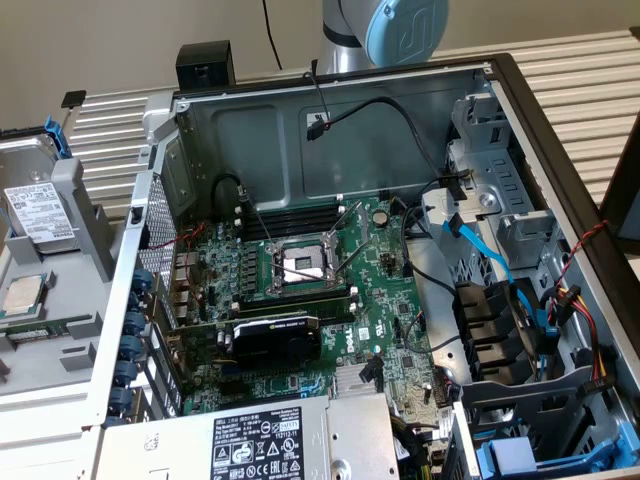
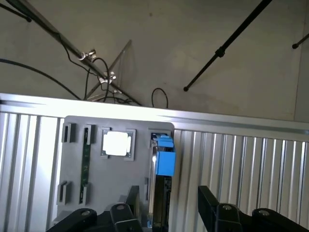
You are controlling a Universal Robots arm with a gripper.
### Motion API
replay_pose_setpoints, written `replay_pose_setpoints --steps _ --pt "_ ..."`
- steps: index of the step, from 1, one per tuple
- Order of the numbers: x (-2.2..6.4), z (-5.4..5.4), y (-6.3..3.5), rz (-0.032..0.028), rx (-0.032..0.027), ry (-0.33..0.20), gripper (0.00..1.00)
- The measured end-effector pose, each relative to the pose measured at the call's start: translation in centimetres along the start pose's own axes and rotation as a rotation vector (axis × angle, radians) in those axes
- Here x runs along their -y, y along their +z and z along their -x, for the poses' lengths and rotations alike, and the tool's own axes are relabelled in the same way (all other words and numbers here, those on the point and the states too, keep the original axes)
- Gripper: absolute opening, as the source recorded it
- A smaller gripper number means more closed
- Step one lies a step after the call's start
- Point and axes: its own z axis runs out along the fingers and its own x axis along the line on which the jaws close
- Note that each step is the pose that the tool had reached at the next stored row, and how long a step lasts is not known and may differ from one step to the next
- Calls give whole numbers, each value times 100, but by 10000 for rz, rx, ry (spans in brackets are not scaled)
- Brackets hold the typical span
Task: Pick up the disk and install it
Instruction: 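Pick up the disk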
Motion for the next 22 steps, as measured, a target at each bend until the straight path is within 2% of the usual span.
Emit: replay_pose_setpoints --steps 3,5,8,22 --pt "-37 2 92 3 -21 1 60" --pt "-72 3 167 -23 -22 0 60" --pt "-77 1 220 -42 -20 2 60" --pt "-85 -51 474 -42 -14 1 60"
